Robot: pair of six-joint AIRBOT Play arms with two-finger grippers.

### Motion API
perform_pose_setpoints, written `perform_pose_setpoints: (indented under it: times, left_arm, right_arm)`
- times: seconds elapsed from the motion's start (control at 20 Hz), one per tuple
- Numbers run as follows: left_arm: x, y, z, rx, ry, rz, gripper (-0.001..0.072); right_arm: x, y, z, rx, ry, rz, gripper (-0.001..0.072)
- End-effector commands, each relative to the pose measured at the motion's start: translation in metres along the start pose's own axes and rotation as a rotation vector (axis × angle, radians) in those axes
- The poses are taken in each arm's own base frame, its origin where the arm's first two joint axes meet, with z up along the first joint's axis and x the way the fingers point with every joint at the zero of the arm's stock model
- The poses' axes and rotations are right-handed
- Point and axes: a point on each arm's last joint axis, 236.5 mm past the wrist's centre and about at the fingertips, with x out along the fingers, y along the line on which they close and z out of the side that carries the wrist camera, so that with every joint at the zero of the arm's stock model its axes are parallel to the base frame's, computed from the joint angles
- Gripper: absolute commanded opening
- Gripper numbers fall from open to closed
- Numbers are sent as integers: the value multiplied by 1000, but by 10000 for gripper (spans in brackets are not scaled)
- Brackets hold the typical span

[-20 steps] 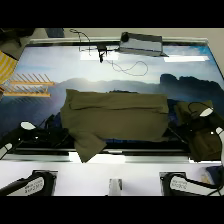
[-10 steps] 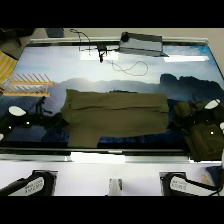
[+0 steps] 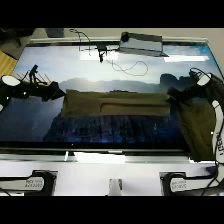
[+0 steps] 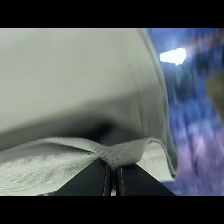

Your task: Fold the shirts.

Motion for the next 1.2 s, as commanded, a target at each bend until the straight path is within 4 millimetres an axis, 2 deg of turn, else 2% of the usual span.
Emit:
perform_pose_setpoints:
  times: [0.0,0.15,0.2,0.25,0.3,0.4,0.5,0.6,0.65,0.85,1.05,1.1,1.15]
  left_arm:
    - [29,1,24,-22,42,-13,32]
    - [63,17,8,-70,126,-4,36]
    - [70,21,3,-78,151,-2,109]
    - [72,22,0,-82,161,-2,299]
    - [69,22,2,-83,158,-3,424]
    - [53,19,7,-73,161,-16,421]
    - [31,13,14,-53,161,-30,395]
    - [13,0,22,-21,128,-38,395]
    - [6,-8,26,-4,108,-43,395]
    - [-16,-55,23,90,64,-85,395]
    - [-25,-95,9,172,55,-113,395]
    - [-25,-103,6,186,60,-121,395]
    - [-22,-109,1,197,70,-126,395]
  right_arm:
    - [18,4,23,46,-16,-2,24]
    - [43,2,14,76,45,17,29]
    - [49,4,12,74,58,32,154]
    - [51,9,11,49,62,55,426]
    - [47,12,12,1,62,69,674]
    - [34,6,15,-69,62,67,677]
    - [24,-13,26,-26,33,61,669]
    - [27,-30,28,47,39,60,662]
    - [34,-31,25,61,60,71,662]
    - [63,-23,7,71,154,114,663]
    - [79,-10,-3,47,189,116,651]
    - [81,-6,-4,41,190,117,634]
    - [82,-4,-4,41,188,116,507]
